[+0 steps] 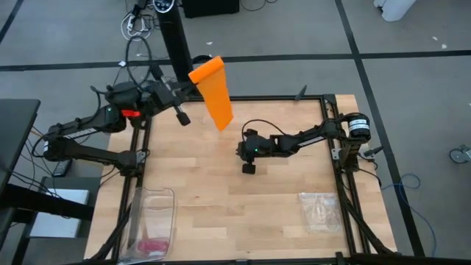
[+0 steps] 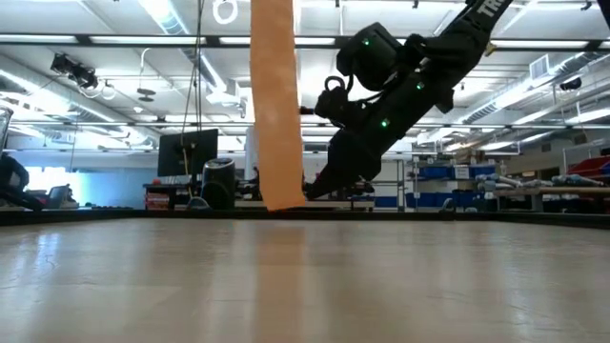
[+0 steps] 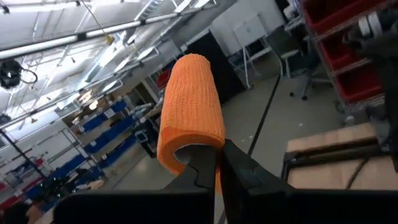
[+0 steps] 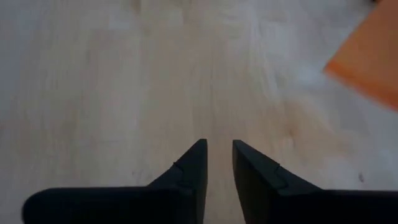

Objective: Roll bandage
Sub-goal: Roll the orange bandage

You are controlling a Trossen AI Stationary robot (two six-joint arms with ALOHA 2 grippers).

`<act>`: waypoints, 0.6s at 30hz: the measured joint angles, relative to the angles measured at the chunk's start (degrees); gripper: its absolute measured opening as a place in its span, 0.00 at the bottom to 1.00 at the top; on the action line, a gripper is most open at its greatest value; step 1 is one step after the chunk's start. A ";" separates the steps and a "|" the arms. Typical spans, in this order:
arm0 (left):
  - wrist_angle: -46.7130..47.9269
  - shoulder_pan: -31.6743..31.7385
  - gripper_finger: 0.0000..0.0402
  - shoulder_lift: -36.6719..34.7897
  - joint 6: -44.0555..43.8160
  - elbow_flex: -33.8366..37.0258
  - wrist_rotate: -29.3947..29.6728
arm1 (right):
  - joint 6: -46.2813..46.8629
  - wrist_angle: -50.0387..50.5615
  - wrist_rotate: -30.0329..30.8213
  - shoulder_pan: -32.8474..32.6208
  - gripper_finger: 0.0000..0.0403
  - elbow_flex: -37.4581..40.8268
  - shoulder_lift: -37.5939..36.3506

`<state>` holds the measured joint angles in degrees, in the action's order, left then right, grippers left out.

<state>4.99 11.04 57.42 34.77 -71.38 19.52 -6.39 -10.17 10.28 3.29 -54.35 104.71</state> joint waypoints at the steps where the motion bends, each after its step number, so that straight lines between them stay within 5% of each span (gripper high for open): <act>1: 0.19 -0.43 0.03 0.48 0.04 -1.65 -0.06 | 0.09 1.49 0.00 -0.17 0.20 -0.16 -0.38; 10: 11.98 -5.01 0.03 3.22 -0.20 -12.21 0.57 | 6.67 24.52 -3.62 -1.29 0.21 0.95 -5.80; 14: 14.13 -6.64 0.03 3.34 -0.22 -13.37 2.48 | 10.77 15.72 -7.07 -2.16 0.18 8.43 -6.61; 18: 14.34 -7.78 0.03 3.31 -0.22 -13.39 3.72 | 17.91 -6.91 -8.12 -2.81 0.16 19.79 -6.69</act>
<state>19.33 3.26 60.73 34.54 -84.77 23.24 11.52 -17.08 2.17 0.48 -34.56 98.01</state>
